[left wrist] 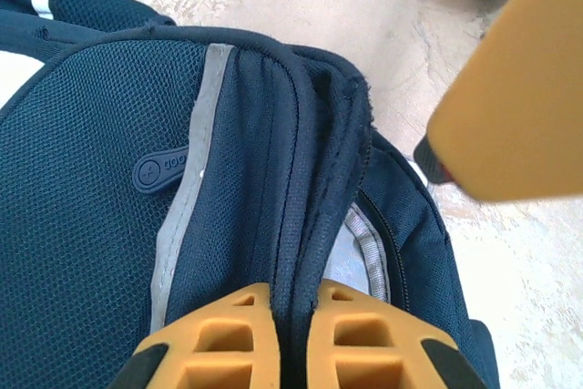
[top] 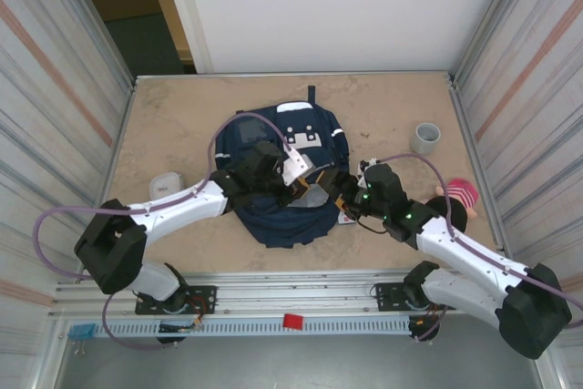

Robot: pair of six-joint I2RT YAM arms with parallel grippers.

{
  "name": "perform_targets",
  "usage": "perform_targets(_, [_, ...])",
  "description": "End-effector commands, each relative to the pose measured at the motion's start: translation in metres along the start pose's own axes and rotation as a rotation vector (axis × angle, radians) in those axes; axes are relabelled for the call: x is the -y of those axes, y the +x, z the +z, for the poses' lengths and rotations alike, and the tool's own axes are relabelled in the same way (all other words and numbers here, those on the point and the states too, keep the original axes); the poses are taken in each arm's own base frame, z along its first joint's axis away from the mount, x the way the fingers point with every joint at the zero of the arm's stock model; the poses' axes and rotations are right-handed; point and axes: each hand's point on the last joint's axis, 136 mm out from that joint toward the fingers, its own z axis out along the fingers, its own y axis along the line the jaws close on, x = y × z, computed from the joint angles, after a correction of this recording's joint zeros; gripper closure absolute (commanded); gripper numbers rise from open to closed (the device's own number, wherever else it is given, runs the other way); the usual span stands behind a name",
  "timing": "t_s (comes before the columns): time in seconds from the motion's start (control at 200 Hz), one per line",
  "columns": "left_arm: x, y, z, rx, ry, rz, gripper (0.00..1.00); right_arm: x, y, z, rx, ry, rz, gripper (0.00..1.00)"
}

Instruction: Pack the student bag

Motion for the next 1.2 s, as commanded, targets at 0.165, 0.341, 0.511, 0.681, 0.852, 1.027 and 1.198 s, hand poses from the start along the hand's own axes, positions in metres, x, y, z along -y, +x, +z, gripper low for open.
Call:
perform_targets(0.165, [-0.004,-0.027,0.007,0.097,-0.03,-0.019,0.95,-0.025,-0.011,0.006,0.013,-0.075,0.02,0.11])
perform_targets(0.341, [-0.012,-0.03,0.019,0.103,-0.05,-0.052,0.95,-0.016,-0.016,0.011,0.019,-0.046,0.041,0.11])
perform_targets(0.511, [-0.009,-0.034,0.021,0.103,-0.033,-0.058,0.89,-0.011,-0.023,0.009,0.05,-0.025,0.047,0.11])
perform_targets(0.681, [-0.007,-0.041,0.008,0.106,-0.039,-0.031,0.73,-0.006,-0.027,0.005,0.077,0.015,0.002,0.11])
perform_targets(0.852, [-0.005,-0.048,-0.015,0.116,-0.051,-0.036,0.56,-0.011,-0.029,0.0,0.088,0.029,-0.073,0.12])
perform_targets(1.027, [-0.005,-0.044,-0.043,0.105,-0.097,-0.111,0.4,-0.021,-0.027,-0.002,0.102,0.063,-0.24,0.13])
perform_targets(1.198, [-0.019,-0.029,-0.07,0.095,-0.172,-0.221,0.25,-0.039,-0.02,0.002,0.09,0.083,-0.452,0.14])
